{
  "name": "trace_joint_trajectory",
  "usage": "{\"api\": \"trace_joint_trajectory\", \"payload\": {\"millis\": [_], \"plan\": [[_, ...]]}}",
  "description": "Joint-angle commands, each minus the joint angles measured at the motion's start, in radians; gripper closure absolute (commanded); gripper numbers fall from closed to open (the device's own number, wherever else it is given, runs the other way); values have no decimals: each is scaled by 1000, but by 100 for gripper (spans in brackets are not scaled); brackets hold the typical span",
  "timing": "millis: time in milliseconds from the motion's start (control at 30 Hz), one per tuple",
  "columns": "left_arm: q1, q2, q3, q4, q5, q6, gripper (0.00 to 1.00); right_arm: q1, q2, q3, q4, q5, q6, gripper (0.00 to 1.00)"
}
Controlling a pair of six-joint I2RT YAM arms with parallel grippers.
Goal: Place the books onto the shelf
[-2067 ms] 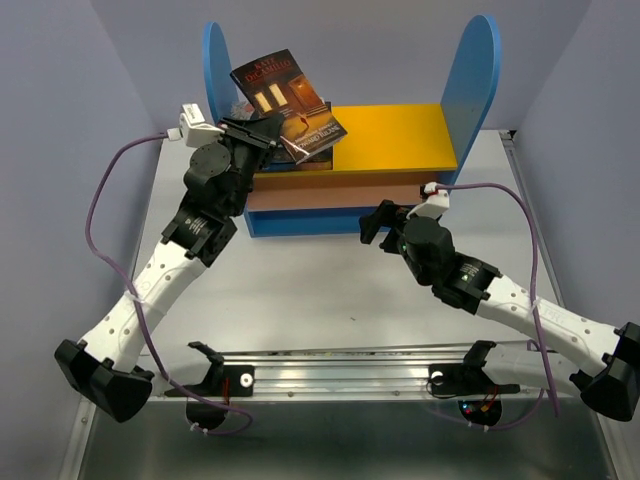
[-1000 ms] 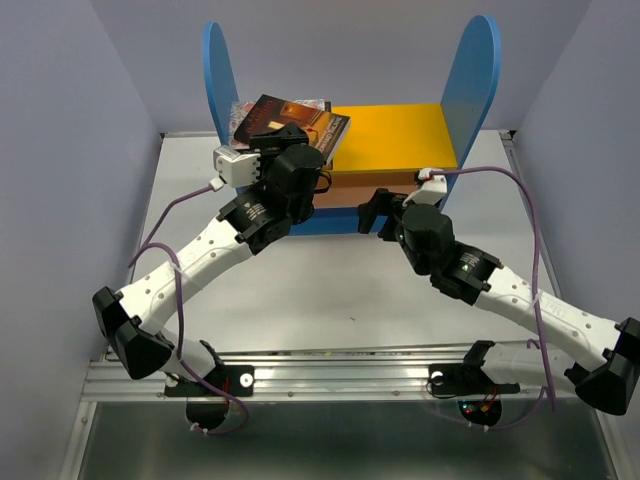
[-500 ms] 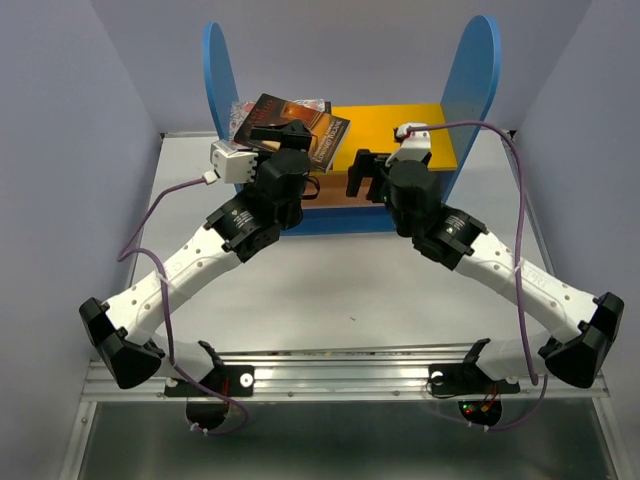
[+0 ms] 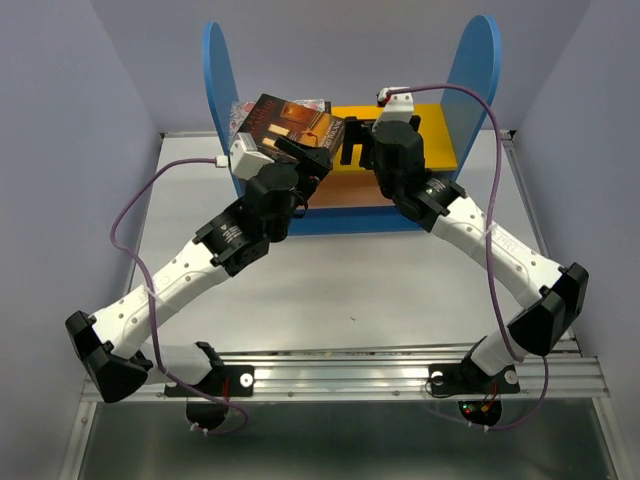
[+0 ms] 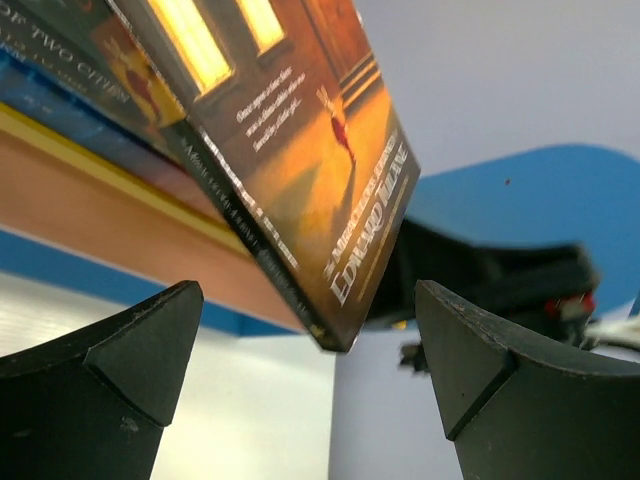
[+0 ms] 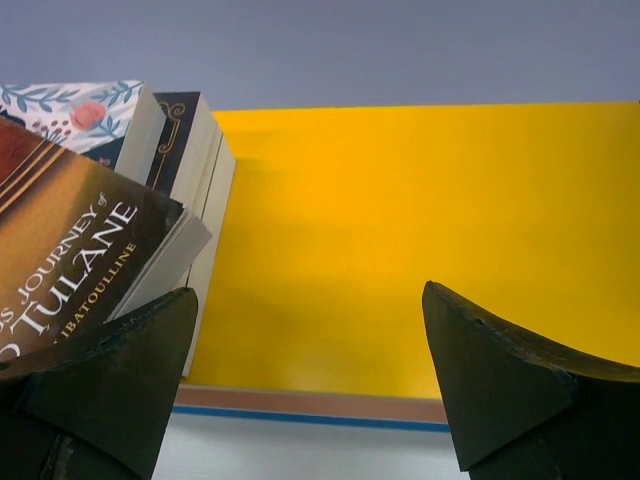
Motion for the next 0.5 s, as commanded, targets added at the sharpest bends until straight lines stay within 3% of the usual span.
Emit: {"api": "trace_joint_trajectory", "payload": {"millis": [0, 467], "plan": [[-3, -91, -63, 43, 79, 95, 1, -25, 26, 100, 22, -29, -66, 0], [-3, -188, -112, 57, 117, 192, 1, -56, 216, 326, 23, -168, -143, 0]]}}
